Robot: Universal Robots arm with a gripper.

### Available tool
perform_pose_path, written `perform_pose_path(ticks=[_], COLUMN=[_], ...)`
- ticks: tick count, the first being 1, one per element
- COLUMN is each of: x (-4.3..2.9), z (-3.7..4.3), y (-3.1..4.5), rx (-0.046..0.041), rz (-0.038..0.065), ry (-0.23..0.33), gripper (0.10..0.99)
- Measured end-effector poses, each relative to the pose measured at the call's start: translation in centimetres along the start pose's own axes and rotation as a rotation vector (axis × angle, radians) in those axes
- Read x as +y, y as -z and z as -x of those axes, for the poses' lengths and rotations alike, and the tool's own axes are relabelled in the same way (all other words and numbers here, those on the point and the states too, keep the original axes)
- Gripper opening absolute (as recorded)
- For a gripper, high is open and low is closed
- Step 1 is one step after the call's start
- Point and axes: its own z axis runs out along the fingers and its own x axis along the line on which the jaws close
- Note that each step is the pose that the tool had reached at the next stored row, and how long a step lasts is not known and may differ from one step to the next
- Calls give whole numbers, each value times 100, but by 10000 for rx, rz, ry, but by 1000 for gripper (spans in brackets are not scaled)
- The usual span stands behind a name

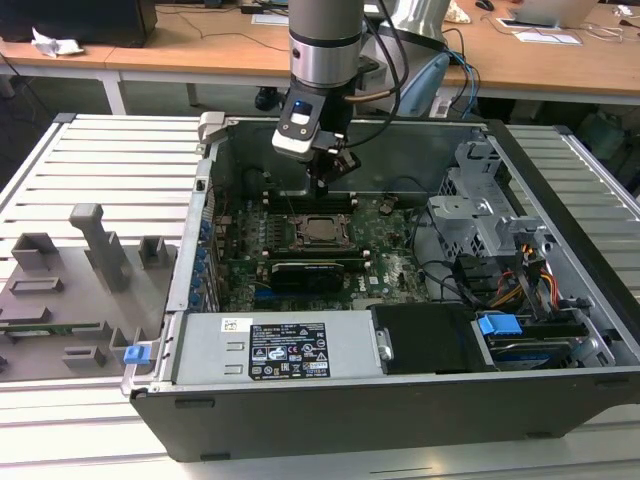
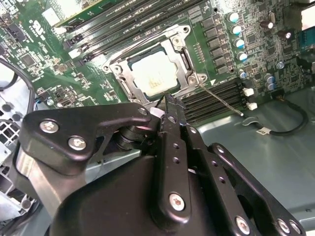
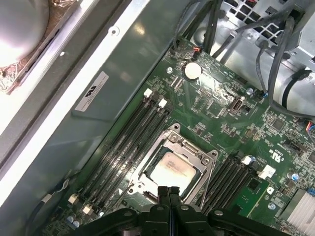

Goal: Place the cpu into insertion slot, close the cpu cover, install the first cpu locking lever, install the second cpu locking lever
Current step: 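Install the first cpu locking lever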

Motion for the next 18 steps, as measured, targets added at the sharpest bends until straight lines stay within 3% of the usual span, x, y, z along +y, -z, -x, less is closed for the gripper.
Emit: perform_pose_path(ticks=[18], x=[0], z=[0], y=[0], rx=[39], rz=[-4], ry=[756], gripper=[106])
